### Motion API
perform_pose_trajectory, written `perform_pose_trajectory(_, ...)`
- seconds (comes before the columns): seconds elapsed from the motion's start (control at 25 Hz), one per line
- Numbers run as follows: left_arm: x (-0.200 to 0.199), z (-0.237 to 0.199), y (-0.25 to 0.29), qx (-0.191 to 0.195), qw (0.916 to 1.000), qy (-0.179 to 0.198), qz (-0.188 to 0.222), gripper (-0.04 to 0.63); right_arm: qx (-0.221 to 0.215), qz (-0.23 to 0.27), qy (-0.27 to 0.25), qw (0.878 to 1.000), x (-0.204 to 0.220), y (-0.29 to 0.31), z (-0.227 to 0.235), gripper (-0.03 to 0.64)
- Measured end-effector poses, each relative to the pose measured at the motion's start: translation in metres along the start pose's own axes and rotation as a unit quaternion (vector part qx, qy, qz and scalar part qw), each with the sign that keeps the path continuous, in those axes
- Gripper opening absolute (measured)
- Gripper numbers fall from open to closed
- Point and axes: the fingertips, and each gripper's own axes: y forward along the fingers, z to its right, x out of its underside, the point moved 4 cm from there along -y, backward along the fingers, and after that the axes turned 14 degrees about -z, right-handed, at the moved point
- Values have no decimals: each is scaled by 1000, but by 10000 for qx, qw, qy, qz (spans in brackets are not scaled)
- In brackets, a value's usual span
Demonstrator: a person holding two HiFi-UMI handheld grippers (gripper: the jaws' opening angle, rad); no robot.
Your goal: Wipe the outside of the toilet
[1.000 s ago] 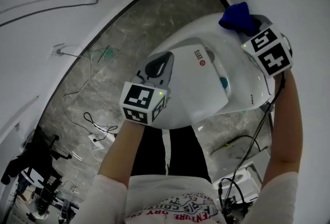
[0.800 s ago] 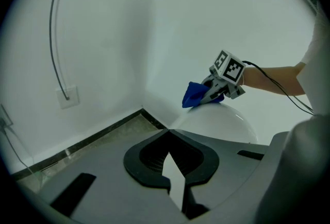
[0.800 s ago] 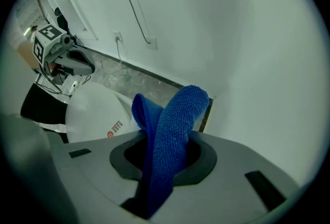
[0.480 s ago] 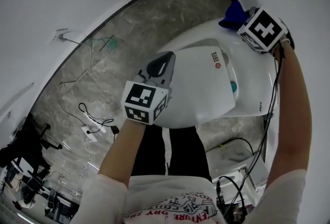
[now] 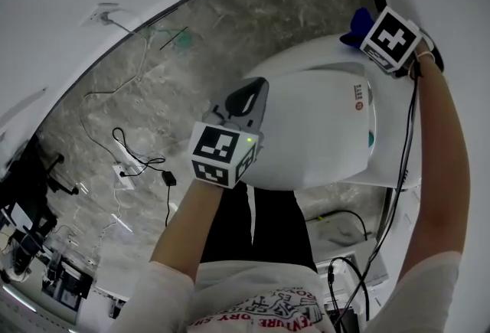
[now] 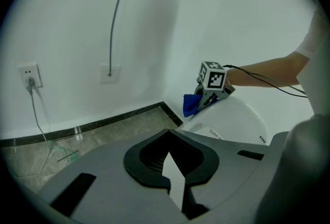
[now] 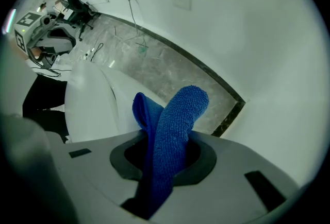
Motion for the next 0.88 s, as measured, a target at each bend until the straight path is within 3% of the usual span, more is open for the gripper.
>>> perform_pose_trajectory(0.36,64,-67,-6,-405,9974,-585,-110,6,-378,-103,-412,9984,-90,53,-30,72)
perform_pose_trajectory(0.6,81,-80,-9,-422,9939,-1016,90,6,-625,-29,-677,9957,-118,65,-52,72)
perform_pose_trajectory(0.88,128,-101,-29,-636,9891,-1319,147,6,-1038,116,-1252,9866,-183,77,-113,72)
